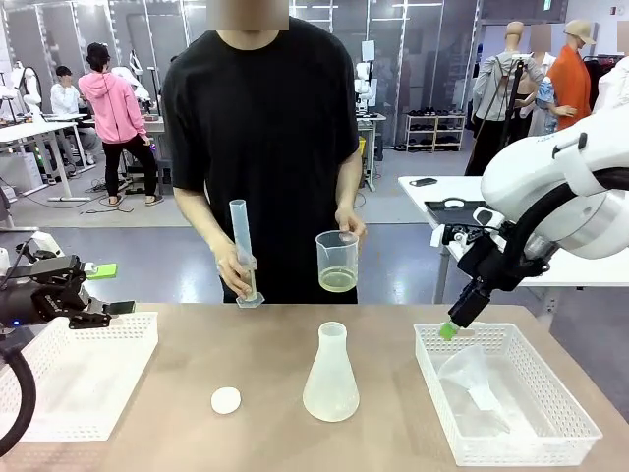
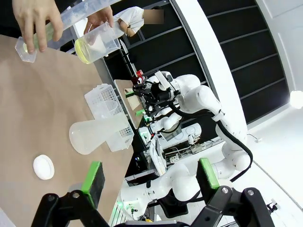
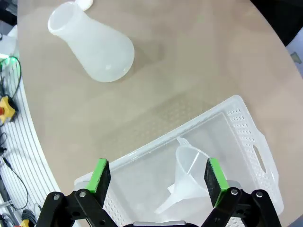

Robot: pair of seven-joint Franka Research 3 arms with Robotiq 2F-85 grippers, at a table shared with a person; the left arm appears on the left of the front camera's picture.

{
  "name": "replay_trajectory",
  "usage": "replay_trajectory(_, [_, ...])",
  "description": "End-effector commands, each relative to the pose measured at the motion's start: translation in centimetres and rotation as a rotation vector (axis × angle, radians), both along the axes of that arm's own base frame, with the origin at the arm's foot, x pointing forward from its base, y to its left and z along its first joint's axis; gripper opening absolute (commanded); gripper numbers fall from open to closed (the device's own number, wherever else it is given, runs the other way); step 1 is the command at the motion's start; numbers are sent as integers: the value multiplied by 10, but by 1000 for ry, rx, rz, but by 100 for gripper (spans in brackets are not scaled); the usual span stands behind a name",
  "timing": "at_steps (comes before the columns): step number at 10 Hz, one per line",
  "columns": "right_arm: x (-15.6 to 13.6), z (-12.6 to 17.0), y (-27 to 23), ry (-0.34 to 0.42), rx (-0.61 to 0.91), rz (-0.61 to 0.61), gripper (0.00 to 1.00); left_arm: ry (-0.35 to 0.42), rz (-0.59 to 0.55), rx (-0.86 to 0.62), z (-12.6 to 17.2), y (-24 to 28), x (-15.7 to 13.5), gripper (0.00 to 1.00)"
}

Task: Prepare the solutions needed for the experiment.
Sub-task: Pick up the Plastic Funnel and insert it into the Big flask.

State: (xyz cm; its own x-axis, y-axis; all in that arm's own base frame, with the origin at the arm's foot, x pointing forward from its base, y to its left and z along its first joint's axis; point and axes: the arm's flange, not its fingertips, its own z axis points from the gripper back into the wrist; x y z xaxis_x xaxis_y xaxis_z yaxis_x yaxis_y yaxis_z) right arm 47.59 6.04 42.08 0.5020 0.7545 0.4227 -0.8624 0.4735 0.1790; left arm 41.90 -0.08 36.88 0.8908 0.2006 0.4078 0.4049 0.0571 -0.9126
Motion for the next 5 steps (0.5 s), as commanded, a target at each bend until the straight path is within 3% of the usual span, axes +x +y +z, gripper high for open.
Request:
replay_trajectory(1, [-5, 3, -1, -1, -2, -21, 100, -2, -1, 10, 0, 0, 0, 100])
replay_trajectory(4, [0, 0, 0, 1, 0, -1, 100, -2, -1, 10, 0, 0, 0, 100])
replay_trajectory(5, [7, 0, 1, -46, -79, 197, 100, -2, -1, 10, 0, 0, 0, 100])
